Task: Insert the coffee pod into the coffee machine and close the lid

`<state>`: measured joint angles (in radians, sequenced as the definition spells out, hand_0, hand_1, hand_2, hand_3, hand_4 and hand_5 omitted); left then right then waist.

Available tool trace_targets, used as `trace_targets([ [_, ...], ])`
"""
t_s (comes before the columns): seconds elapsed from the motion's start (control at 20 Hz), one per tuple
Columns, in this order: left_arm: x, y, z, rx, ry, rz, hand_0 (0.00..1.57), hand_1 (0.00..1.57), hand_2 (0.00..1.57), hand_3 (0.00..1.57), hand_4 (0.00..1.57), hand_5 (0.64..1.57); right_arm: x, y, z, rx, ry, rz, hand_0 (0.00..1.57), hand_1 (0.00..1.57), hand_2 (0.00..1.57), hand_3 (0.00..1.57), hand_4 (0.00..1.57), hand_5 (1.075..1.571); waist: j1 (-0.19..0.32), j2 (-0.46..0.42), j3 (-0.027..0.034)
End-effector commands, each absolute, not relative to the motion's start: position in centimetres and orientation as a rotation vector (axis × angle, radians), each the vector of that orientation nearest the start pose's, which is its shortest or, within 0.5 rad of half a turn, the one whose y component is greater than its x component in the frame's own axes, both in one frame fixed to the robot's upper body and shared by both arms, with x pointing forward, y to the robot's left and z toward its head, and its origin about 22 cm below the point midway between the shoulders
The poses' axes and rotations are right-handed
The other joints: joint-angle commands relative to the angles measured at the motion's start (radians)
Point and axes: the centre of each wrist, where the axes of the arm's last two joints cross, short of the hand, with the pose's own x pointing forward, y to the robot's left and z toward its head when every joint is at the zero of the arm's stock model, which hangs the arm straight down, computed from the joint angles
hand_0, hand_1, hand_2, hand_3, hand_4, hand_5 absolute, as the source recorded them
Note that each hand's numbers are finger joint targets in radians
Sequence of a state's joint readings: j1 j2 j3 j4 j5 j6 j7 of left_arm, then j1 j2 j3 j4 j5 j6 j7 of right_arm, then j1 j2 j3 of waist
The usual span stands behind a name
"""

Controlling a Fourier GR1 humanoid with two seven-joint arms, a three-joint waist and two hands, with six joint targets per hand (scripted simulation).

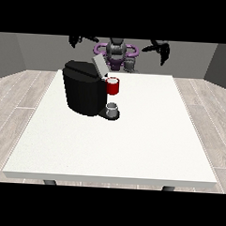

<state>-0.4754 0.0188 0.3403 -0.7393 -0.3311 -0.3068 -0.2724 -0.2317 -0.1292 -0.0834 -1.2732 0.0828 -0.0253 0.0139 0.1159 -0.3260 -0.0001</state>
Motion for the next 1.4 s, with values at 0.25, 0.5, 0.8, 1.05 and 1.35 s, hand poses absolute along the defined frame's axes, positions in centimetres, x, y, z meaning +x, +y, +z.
trace_targets([
  [0.25,31.3,25.5,-5.4,-0.139,-1.487,-0.292,0.0,0.0,0.0,0.0,0.37,1.571,32.8,-27.2,4.3,-0.194,-1.54,0.097,0.0,0.0,0.0,0.0,0.0,1.571,0.043,0.104,0.0002],
  [0.5,32.3,23.4,-2.8,-0.168,-1.513,-0.311,0.0,0.0,0.0,0.0,0.36,1.571,34.1,-29.9,4.7,-0.144,-1.518,0.005,0.0,0.0,0.0,0.0,0.0,1.571,0.098,0.159,0.0006],
  [0.8,31.2,23.0,-1.5,-0.148,-1.593,-0.313,0.0,0.0,0.0,0.0,0.3,1.571,36.4,-28.1,6.2,-0.085,-1.489,-0.025,0.0,0.0,0.0,0.0,0.18,1.571,0.082,0.226,0.0002],
  [1.05,30.3,23.8,-1.3,-0.074,-1.643,-0.249,0.0,0.0,0.0,0.0,0.34,1.571,36.6,-25.6,6.0,-0.034,-1.536,0.086,0.0,0.0,0.0,0.0,0.0,1.571,0.023,0.289,0.0001],
  [1.35,29.9,23.7,1.8,-0.1,-1.661,-0.286,0.0,0.0,0.0,0.0,0.38,1.571,37.8,-23.7,5.5,-0.036,-1.559,0.078,0.0,0.0,0.0,0.0,0.0,1.571,0.066,0.315,0.0003],
])
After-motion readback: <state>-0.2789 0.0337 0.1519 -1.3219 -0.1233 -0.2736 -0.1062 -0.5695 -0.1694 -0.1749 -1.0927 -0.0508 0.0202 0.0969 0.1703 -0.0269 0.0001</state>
